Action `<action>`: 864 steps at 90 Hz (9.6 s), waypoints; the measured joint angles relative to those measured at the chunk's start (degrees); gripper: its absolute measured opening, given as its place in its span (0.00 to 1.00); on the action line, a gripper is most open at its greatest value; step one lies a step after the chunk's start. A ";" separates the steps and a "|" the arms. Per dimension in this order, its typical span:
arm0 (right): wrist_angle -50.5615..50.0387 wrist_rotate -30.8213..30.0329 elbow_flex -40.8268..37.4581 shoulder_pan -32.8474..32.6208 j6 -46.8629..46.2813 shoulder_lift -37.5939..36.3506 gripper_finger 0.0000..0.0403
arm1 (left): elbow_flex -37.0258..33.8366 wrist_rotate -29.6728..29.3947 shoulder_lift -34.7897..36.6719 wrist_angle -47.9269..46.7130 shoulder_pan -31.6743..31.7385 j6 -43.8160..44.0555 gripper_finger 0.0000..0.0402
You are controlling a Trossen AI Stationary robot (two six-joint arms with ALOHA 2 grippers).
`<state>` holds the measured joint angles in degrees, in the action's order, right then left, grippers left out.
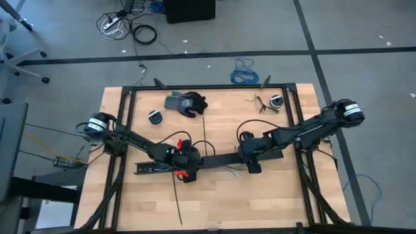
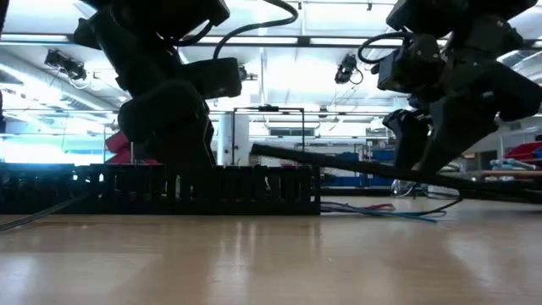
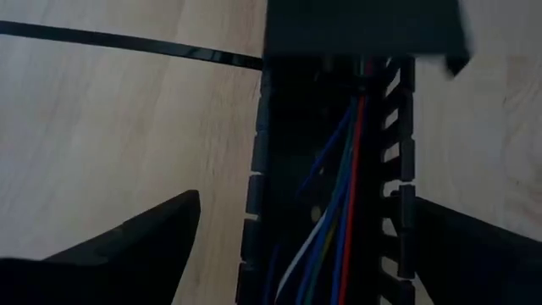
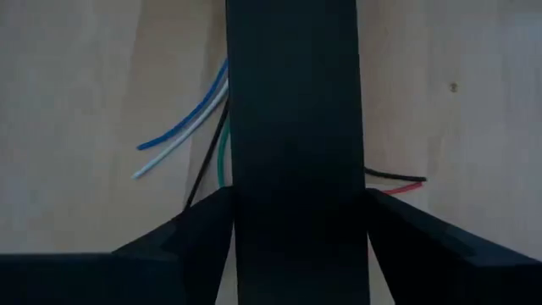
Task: Ziptie cables
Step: Close the black cable duct
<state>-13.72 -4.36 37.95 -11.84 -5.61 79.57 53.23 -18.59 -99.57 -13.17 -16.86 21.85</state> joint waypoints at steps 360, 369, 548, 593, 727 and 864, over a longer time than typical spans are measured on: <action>35.49 13.51 14.34 6.38 -0.96 29.99 0.00 | 0.21 4.03 -1.86 -4.38 -0.04 5.73 0.87; 35.29 13.60 14.32 6.38 -0.94 30.01 0.00 | 0.33 5.10 -1.84 -5.65 -0.09 6.95 0.87; 18.62 11.28 19.65 5.03 4.25 22.59 0.00 | 0.02 6.14 -2.23 -0.26 -0.11 5.49 0.60; 22.70 12.07 16.88 5.96 2.56 25.01 0.00 | 0.00 6.38 -2.16 -0.26 -0.09 5.31 0.60; 19.15 11.17 17.79 5.27 2.62 22.21 0.00 | -0.02 5.46 -2.24 1.52 -0.11 1.67 0.65; 23.18 14.27 17.90 6.58 0.72 27.26 0.00 | 0.00 4.26 -2.05 8.32 -0.13 -1.95 0.57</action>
<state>9.46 9.91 55.86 -5.25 -4.89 106.83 53.23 -14.33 -101.62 -4.85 -16.99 19.90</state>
